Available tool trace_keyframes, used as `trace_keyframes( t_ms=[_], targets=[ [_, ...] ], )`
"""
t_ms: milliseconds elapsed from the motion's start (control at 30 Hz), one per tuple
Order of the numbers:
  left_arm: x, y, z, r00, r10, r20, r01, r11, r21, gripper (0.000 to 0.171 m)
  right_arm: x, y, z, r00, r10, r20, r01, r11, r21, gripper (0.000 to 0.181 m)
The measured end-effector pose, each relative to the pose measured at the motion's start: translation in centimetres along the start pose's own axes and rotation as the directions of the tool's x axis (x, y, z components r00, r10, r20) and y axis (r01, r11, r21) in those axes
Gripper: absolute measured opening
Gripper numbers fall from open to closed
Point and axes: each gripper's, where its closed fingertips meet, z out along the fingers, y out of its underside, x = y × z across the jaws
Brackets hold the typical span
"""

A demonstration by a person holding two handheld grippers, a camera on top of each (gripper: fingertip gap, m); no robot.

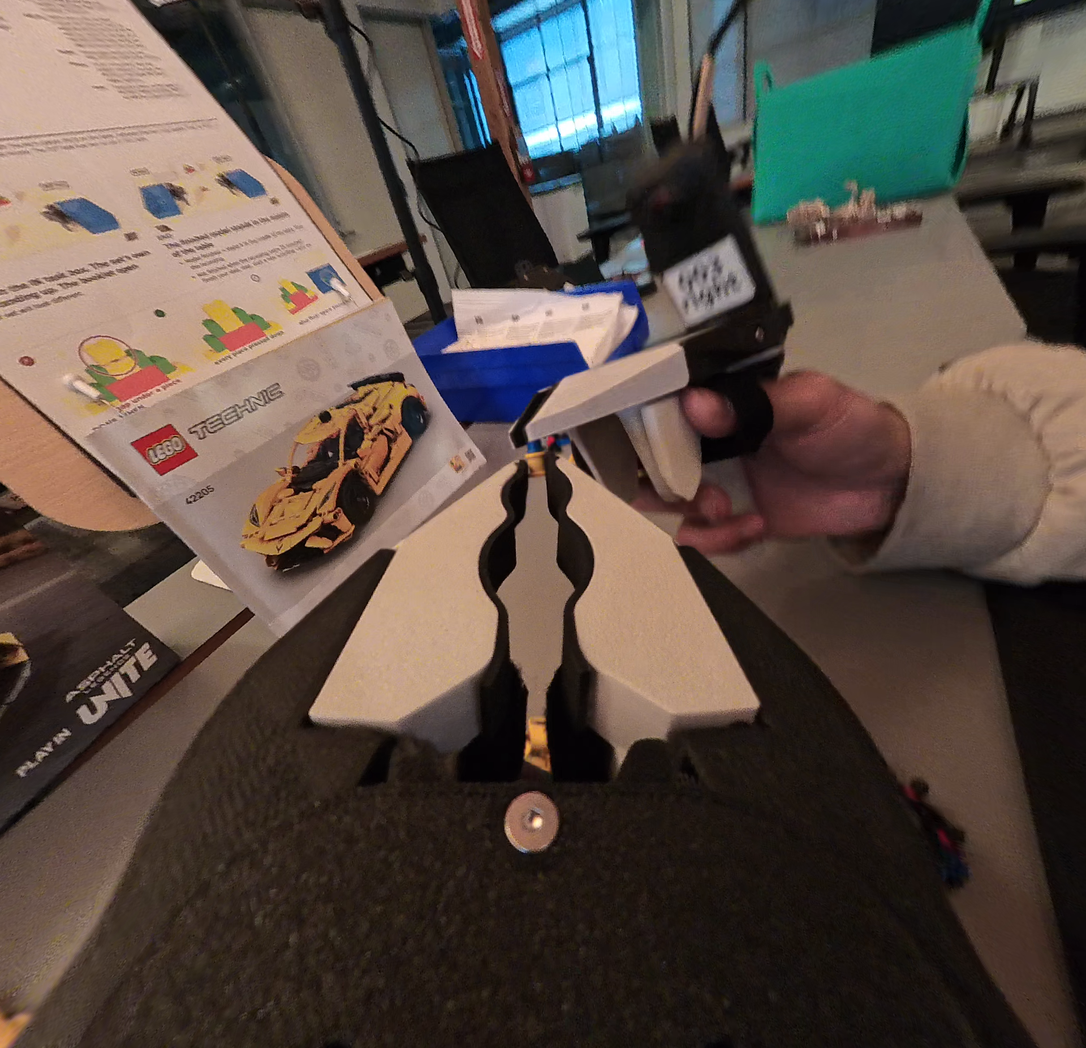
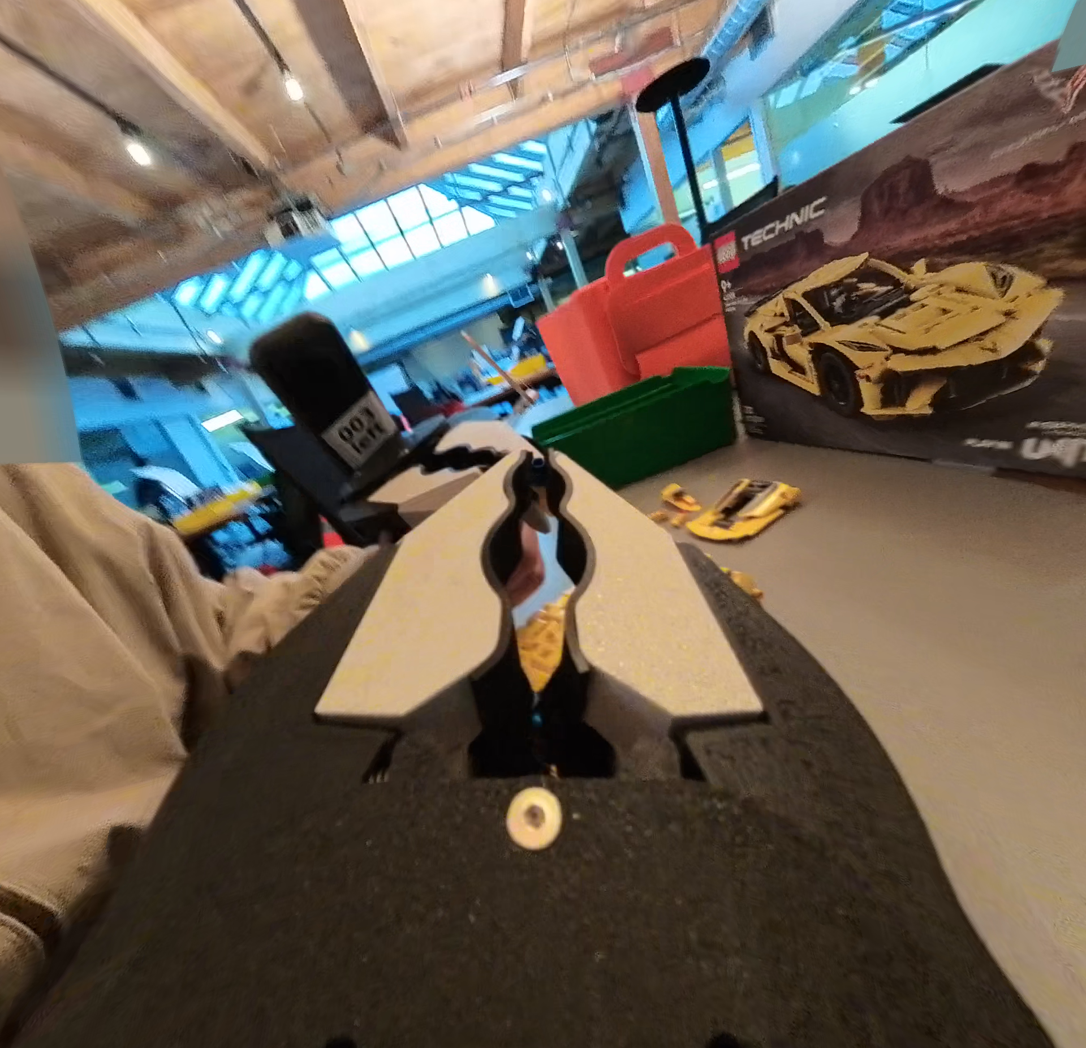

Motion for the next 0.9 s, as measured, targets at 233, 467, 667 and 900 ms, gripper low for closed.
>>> trace_keyframes(
  t_ms=[233,467,667,900],
  targets=[
    [-0.6,0.6,0.7,0.995,-0.083,0.052,0.084,0.996,-0.019,0.016,-0.1,0.6,1.1,0.994,0.104,0.034,-0.105,0.993,0.049,0.002],
    [-0.3,1.2,0.8,0.986,-0.164,0.030,0.165,0.985,-0.045,0.007,0.3,1.0,0.8,0.997,0.077,-0.028,-0.077,0.997,0.011,0.002],
    [-0.1,1.2,0.9,0.989,-0.129,0.067,0.134,0.987,-0.083,0.007,0.5,0.6,0.2,0.950,0.305,0.068,-0.311,0.944,0.113,0.001],
    [-0.8,1.3,0.0,0.989,-0.057,0.135,0.068,0.994,-0.081,0.006,5.8,-6.8,-9.3,0.864,0.479,0.156,-0.478,0.682,0.553,0.001]
  ],
)
